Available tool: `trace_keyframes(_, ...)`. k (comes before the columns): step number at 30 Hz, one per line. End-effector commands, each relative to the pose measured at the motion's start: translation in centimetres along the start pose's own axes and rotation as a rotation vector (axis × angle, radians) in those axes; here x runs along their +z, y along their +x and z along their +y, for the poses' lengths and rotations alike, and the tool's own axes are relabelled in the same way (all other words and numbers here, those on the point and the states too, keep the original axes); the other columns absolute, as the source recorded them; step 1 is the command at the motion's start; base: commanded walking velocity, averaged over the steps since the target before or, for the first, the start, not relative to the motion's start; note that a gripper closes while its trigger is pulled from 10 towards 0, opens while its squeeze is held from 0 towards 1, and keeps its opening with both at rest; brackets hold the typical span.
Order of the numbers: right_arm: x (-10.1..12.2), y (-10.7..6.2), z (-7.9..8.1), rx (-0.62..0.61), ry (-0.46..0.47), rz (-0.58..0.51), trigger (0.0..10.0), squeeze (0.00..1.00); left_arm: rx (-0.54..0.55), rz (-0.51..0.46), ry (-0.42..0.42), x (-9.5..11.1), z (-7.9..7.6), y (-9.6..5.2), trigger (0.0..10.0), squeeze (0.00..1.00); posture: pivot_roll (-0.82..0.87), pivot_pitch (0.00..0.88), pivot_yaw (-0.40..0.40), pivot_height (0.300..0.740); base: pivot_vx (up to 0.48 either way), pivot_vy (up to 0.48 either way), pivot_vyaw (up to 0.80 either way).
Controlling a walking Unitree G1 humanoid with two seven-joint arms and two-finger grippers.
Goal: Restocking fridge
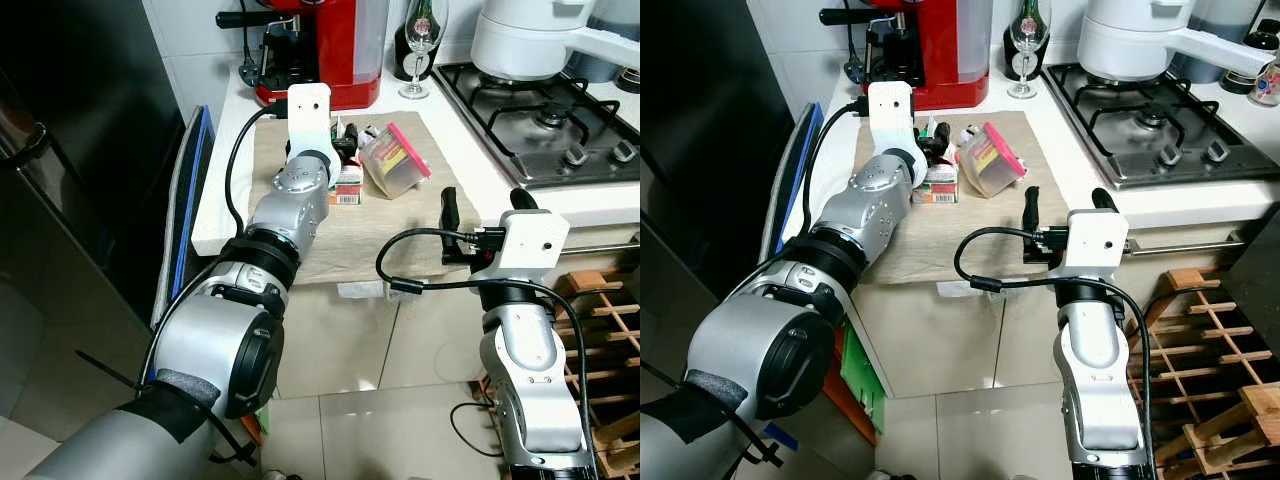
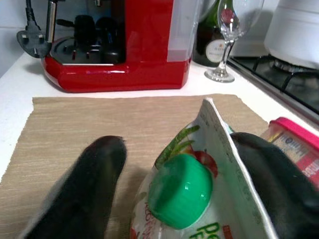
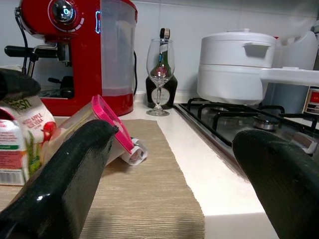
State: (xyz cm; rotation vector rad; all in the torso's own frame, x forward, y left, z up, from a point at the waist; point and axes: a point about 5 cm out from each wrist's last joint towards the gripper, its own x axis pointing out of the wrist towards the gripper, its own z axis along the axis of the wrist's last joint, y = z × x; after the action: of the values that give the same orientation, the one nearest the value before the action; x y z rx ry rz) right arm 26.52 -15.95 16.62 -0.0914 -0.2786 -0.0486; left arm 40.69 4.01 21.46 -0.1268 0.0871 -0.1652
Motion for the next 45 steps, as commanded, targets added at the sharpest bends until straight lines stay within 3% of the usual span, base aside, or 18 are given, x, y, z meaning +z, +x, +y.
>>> trace_keyframes(1, 0.4, -0.1, 0.1, -0.003, 0.004, -0.009, 10.0, 0.00, -0.029, 0.009, 0.014, -0.1, -0.3, 0.1, 0.0, 0.00, -0.25, 0.011, 0.120, 0.740, 0.000, 0.000, 0.00)
trace_keyframes(18, 0.2, 0.4, 0.2, 0.006, 0.002, -0.007, 10.0, 0.00, -0.043, -0.009, -0.072, -0.4, -0.6, -0.2, 0.0, 0.00, -0.23, 0.000, 0.103, 0.740, 0.000, 0.000, 0.00)
trace_keyframes(22, 0.1, 0.7, 0.2, 0.017, 0.000, -0.008, 10.0, 0.00, -0.114, -0.016, -0.078, -0.8, -1.2, -0.4, 0.0, 0.00, -0.23, 0.000, 0.092, 0.740, 0.000, 0.000, 0.00)
trace_keyframes(28, 0.0, 1.2, 0.3, 0.028, 0.001, -0.011, 10.0, 0.00, -0.136, -0.050, -0.078, -0.5, -1.3, -0.5, 0.0, 0.00, -0.22, 0.000, 0.078, 0.740, 0.000, 0.000, 0.00)
trace_keyframes(32, 0.0, 1.6, 0.3, 0.029, 0.009, -0.011, 10.0, 0.00, -0.116, -0.106, -0.026, 0.3, -0.8, -0.6, 0.0, 0.00, -0.21, 0.000, 0.072, 0.740, 0.000, 0.000, 0.00)
trace_keyframes(36, -0.2, 2.1, 0.4, 0.034, 0.012, -0.015, 10.0, 0.00, -0.014, -0.233, 0.110, 2.6, 1.0, -0.9, 0.0, 0.00, -0.20, 0.000, 0.068, 0.740, 0.000, 0.000, 0.00)
trace_keyframes(39, -0.3, 2.3, 0.4, 0.034, 0.012, -0.019, 10.0, 0.00, 0.017, -0.277, 0.106, 3.5, 1.9, -1.1, 0.0, 0.00, -0.19, 0.000, 0.068, 0.740, 0.000, 0.000, 0.00)
trace_keyframes(40, -0.2, 2.4, 0.5, 0.035, 0.012, -0.026, 10.0, 0.00, 0.013, -0.336, 0.101, 4.4, 2.5, -1.6, 3.3, 0.00, -0.19, 0.000, 0.069, 0.740, 0.000, 0.000, 0.00)
trace_keyframes(42, -0.1, 2.5, 0.5, 0.036, 0.012, -0.031, 10.0, 0.00, 0.001, -0.371, 0.102, 4.8, 2.8, -1.9, 3.3, 0.00, -0.19, 0.000, 0.069, 0.740, 0.000, 0.000, 0.00)
trace_keyframes(43, -0.1, 2.4, 0.4, 0.034, 0.011, -0.035, 10.0, 0.00, -0.014, -0.432, 0.072, 5.5, 3.1, -2.5, 10.0, 0.00, -0.19, 0.000, 0.071, 0.740, 0.000, 0.000, 0.00)
trace_keyframes(44, -0.1, 2.4, 0.4, 0.034, 0.011, -0.035, 10.0, 0.00, -0.014, -0.432, 0.072, 5.5, 3.1, -2.5, 10.0, 0.00, -0.19, 0.000, 0.071, 0.740, 0.000, 0.000, 0.00)
trace_keyframes(45, 0.0, 2.4, 0.3, 0.029, 0.010, -0.042, 10.0, 0.00, -0.014, -0.504, 0.051, 6.2, 3.7, -3.3, 10.0, 0.00, -0.18, 0.000, 0.071, 0.740, 0.000, 0.000, 0.00)
